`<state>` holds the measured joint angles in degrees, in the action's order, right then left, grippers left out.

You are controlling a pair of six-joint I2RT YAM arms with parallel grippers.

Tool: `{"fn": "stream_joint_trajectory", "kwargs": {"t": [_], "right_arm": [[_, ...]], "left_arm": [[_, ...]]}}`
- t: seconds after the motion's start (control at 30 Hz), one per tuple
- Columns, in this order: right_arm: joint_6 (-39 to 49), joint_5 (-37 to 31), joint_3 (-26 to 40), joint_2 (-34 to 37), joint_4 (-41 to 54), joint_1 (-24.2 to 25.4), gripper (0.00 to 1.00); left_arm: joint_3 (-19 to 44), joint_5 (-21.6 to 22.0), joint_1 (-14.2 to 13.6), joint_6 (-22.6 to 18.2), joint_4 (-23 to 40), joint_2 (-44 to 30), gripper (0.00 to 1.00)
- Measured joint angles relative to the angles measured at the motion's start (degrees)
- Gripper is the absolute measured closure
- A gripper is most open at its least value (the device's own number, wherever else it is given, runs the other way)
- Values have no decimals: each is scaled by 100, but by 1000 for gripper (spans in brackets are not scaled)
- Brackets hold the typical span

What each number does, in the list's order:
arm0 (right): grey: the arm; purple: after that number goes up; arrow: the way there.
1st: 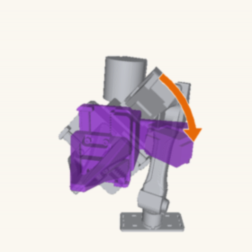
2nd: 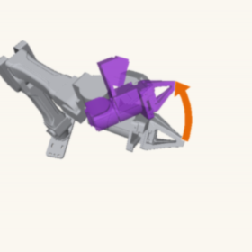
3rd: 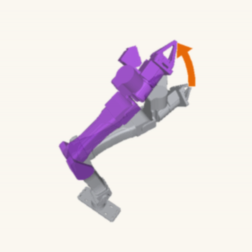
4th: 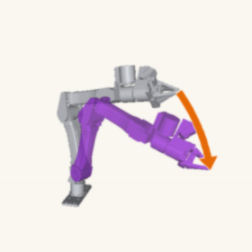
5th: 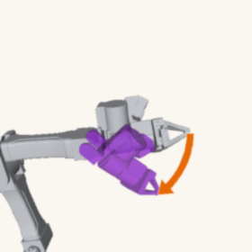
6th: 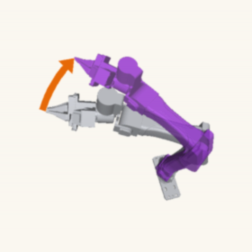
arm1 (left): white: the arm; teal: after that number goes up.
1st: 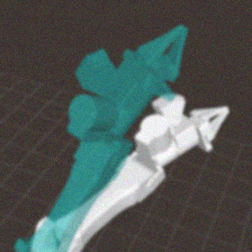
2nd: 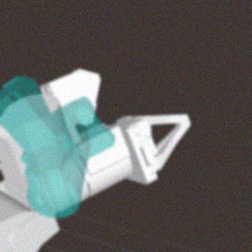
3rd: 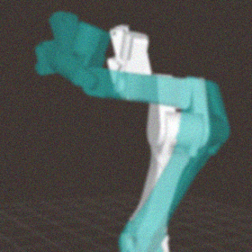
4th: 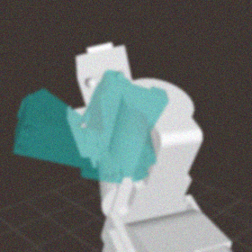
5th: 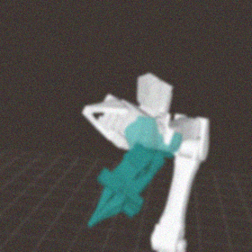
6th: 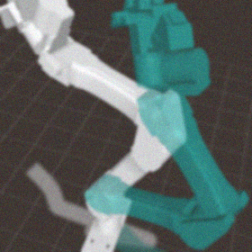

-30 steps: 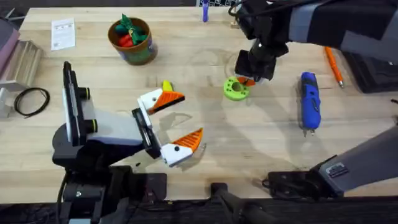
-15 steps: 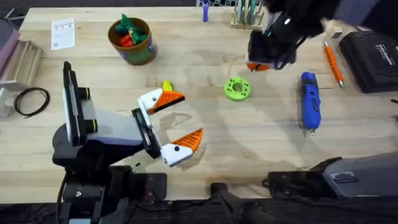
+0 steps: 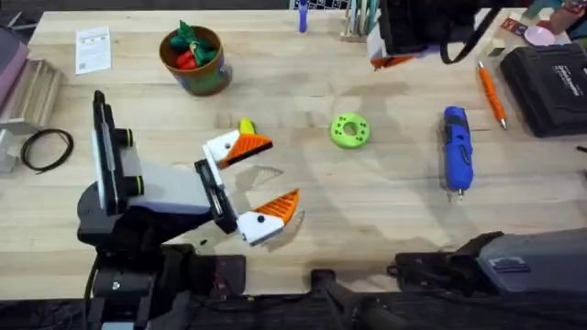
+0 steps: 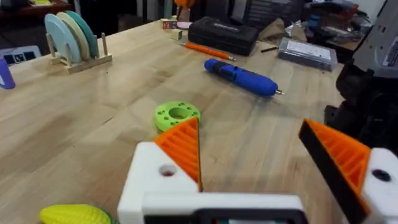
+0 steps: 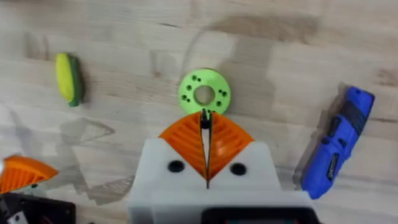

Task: Pick up the gripper from the table and insert it into the empty holder that is missing its gripper. Then pick up a screw, insert it into the mounting hole, and use the screwdriver to tighten it. Finally, clean up the table by picking up the vegetable and placing it into the bucket.

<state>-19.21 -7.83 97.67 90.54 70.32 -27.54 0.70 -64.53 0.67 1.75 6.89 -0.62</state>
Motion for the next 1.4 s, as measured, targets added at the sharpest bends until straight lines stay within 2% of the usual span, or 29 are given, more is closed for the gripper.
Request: {"fn": "stream_joint_trajectory", "kwargs": {"t": [0.17, 0.67, 0.9, 1.03, 1.2, 1.4], "right_arm": [[170, -7, 280, 0, -11, -379, 995], [289, -7, 292, 2, -334, -1556, 995], [833, -9, 312, 205, -525, -2012, 995], [1214, 72, 471, 509, -549, -2166, 995], [1592, 361, 1028, 842, -511, -2181, 995], [2106, 595, 1456, 929, -424, -2254, 995]], "left_arm": [[1, 0, 0, 1, 1, 0, 15], [1, 0, 0, -1, -1, 0, 15], [-1, 0, 0, 1, -1, 0, 15], [1, 0, 0, 0, -1, 0, 15], [1, 0, 0, 1, 0, 0, 15], [1, 0, 0, 1, 0, 0, 15]]}}
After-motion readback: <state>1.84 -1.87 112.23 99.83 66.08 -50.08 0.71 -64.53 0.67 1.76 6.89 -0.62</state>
